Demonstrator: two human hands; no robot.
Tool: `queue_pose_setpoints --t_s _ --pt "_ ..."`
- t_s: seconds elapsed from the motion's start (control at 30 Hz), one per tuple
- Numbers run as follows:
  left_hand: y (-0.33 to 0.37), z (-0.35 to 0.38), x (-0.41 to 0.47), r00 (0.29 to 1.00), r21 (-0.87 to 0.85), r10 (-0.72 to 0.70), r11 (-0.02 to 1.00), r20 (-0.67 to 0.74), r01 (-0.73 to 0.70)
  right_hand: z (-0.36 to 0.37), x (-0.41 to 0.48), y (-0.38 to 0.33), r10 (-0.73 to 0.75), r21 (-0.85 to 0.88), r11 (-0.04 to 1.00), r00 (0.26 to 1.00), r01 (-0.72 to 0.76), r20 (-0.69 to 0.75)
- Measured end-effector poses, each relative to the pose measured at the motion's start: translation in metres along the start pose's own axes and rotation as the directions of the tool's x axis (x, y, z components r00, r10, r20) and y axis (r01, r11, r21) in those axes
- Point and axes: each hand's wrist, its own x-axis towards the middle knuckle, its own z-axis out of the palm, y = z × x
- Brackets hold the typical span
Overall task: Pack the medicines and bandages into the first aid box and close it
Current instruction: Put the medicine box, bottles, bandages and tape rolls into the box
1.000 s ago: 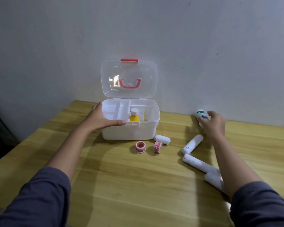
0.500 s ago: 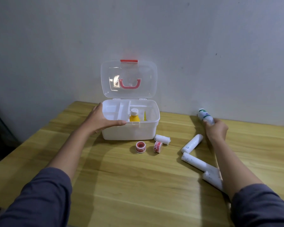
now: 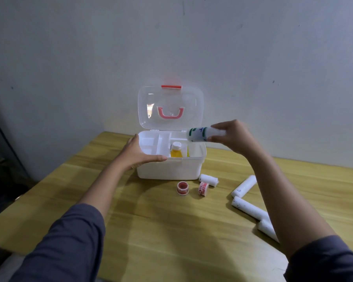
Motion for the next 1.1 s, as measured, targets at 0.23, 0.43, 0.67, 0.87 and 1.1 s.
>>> queue_pose_setpoints --t_s 0.23,0.43,0.67,0.87,1.1 --pt "0.006 0.000 -0.005 0.999 0.016 -0.040 0.999 0.004 0.040 0.011 0.006 -0.025 -0.073 -0.303 0.946 0.985 0.118 0.154" --pt "0.008 -0.001 -0.008 0.999 0.018 -0.054 0.998 -0.005 0.054 0.034 0.006 -0.030 -0.079 -0.339 0.925 0.958 0.173 0.275" --pt "0.011 -0.003 -0.013 0.999 0.006 -0.045 0.999 -0.004 0.045 0.052 0.005 -0.025 -0.069 -0.260 0.955 0.959 0.143 0.275" --pt "0.014 0.000 -0.017 1.000 -0.069 -0.007 0.998 -0.028 0.005 0.057 0.001 -0.022 -0.010 -0.175 0.983 0.979 0.046 0.202" --pt "0.022 0.003 -0.025 0.998 -0.093 -0.016 0.996 -0.065 0.010 0.041 -0.012 -0.020 0.032 0.017 0.999 0.998 -0.032 0.053"
